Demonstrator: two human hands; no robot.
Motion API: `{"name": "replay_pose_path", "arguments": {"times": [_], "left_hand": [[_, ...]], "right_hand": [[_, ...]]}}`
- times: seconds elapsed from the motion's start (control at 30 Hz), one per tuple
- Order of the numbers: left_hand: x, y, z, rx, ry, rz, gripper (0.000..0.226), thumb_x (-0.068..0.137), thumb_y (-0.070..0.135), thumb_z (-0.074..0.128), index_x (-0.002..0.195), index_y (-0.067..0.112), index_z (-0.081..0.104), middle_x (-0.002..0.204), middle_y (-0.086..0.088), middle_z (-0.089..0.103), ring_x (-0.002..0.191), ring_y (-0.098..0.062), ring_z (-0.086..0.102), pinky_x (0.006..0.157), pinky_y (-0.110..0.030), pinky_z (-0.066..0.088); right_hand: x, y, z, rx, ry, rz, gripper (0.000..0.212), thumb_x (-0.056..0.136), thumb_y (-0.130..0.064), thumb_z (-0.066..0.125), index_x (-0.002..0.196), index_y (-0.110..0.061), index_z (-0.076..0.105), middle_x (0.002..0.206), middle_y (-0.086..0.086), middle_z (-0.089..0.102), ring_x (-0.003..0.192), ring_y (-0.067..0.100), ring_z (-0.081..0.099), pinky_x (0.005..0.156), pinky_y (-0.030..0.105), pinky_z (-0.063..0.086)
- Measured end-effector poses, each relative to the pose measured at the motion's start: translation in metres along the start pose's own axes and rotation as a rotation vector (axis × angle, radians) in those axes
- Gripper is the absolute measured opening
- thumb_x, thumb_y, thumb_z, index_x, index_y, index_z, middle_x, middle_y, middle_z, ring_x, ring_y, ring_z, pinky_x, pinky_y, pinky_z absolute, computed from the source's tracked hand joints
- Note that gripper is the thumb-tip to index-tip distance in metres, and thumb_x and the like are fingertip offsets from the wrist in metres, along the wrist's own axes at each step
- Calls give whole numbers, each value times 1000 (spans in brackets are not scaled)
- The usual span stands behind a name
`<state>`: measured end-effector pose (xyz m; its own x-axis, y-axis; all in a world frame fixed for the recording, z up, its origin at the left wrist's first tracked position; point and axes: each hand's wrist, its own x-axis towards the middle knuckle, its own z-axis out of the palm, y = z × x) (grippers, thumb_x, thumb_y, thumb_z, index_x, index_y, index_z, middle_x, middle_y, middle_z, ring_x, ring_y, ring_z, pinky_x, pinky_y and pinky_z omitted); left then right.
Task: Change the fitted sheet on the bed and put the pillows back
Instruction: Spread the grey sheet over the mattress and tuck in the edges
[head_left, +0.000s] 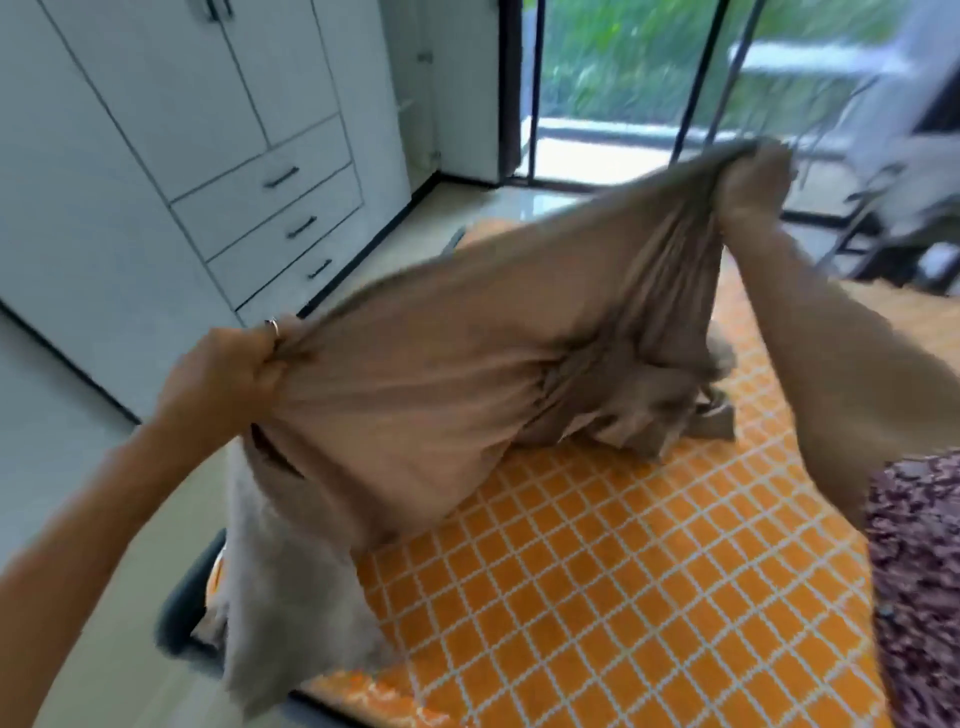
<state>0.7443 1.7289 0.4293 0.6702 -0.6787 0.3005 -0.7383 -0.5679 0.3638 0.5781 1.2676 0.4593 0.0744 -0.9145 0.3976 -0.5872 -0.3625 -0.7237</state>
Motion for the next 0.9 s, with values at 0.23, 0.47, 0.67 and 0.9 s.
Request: {"name": "replay_pose_path", "arguments": {"times": [0.23, 0.47, 0.67, 0.9], "left_hand": [[43, -35, -22, 141, 223, 6, 39, 80, 46, 39, 110, 29, 57, 85, -23, 66, 78, -44, 64, 72, -55, 53], [31, -47, -12, 258, 223, -40, 32, 84, 36, 43, 110, 22, 55, 75, -28, 63, 65, -46, 61, 66, -52, 52], [-52, -6, 41, 240, -317, 0, 131, 46, 78, 56, 154, 28, 2, 149, -17, 35, 133, -36, 40, 109, -49, 35], [-127, 194, 110, -101, -313, 515, 74, 67, 63, 35, 116, 15, 62, 98, -7, 70, 93, -27, 65, 77, -40, 52]], "right_hand": [[23, -40, -111, 21, 300, -265, 42, 96, -28, 26, 128, -17, 50, 123, 12, 56, 117, 27, 49, 94, 39, 36], [-19, 18, -160, -306, 91, -503, 40, 92, -34, 36, 122, -17, 57, 102, 29, 63, 100, 45, 58, 82, 47, 45], [-182, 77, -134, 150, -569, -655, 21, 78, -28, 48, 83, -25, 68, 84, -7, 65, 83, 0, 58, 72, 18, 41], [-317, 91, -145, 269, -776, -684, 19, 90, -28, 56, 72, -32, 50, 70, -12, 57, 64, -1, 52, 63, 22, 43]]}}
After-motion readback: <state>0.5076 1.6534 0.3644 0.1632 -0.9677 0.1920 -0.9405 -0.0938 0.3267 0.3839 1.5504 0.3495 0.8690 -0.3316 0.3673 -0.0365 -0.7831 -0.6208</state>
